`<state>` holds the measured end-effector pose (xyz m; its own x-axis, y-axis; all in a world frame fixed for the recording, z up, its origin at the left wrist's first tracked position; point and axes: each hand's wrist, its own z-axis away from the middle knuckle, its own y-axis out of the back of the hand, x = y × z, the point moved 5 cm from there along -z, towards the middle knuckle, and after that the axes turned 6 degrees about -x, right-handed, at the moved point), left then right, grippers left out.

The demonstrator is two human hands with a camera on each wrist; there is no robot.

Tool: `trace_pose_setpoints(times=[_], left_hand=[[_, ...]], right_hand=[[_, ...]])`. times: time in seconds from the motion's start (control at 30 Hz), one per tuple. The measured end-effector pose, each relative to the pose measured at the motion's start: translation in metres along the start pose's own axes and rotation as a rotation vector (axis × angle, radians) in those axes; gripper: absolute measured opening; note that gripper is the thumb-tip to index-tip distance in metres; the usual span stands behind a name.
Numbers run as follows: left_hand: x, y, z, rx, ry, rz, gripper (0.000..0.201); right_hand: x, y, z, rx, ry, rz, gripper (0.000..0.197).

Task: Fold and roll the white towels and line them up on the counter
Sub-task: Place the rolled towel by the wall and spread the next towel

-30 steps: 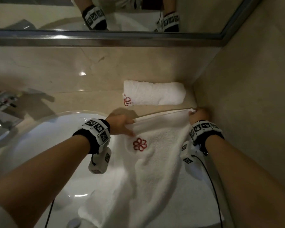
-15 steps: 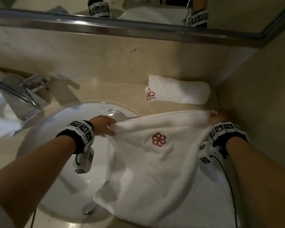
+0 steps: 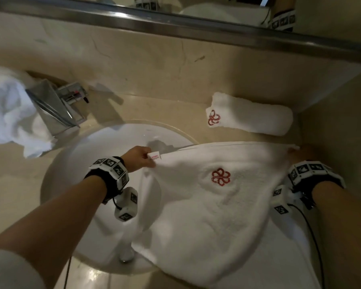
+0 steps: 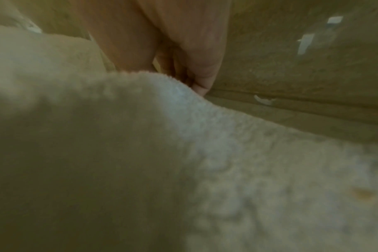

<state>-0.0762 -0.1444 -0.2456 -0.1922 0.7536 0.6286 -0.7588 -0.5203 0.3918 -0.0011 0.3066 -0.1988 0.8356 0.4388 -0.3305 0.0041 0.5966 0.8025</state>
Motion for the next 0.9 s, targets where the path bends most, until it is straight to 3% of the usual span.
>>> trace_pose_setpoints(times=[0.1,0.2,0.27,0.37,0.43,0.5,0.57,0.6,0.73,0.87,0.9], left_hand=[[0.002,-0.007,-0.003,0.047,-0.035,0.191,0.023],[0.004,-0.009,-0.002,0.059,-0.067,0.340,0.033],[0.011,-0.008,0.005,0.037,-0.080,0.403,0.025],[0.020,-0.004,0.013,0.007,-0.072,0.494,0.019],[0.023,-0.005,0.015,-0.001,-0.075,0.518,0.025],[0.030,-0.009,0.015,-0.012,-0.093,0.509,0.030],[0.039,-0.013,0.018,-0.034,-0.123,0.509,0.032],[0.042,-0.014,0.018,-0.048,-0.139,0.518,0.033],[0.040,-0.014,0.025,-0.060,-0.132,0.561,0.035],[0.024,-0.019,0.030,-0.036,-0.046,0.697,0.008],[0.019,-0.022,0.030,-0.048,-0.015,0.748,0.017]], right_hand=[[-0.006,0.001,0.005,0.070,-0.011,0.038,0.037],[-0.016,-0.003,0.018,0.139,-0.001,0.251,0.042],[-0.034,-0.013,0.030,0.193,0.157,0.273,0.040],[-0.080,-0.026,0.070,0.326,0.493,0.059,0.025],[-0.114,-0.048,0.099,0.179,0.700,0.001,0.017],[-0.141,-0.082,0.132,-0.123,0.860,0.013,0.025],[-0.155,-0.118,0.158,-0.410,0.900,0.116,0.039],[-0.159,-0.135,0.165,-0.481,0.917,0.201,0.043],[-0.166,-0.168,0.165,-0.554,0.886,0.469,0.028],[-0.165,-0.160,0.159,-0.622,0.827,0.203,0.006],[-0.165,-0.156,0.158,-0.616,0.839,0.154,0.009]])
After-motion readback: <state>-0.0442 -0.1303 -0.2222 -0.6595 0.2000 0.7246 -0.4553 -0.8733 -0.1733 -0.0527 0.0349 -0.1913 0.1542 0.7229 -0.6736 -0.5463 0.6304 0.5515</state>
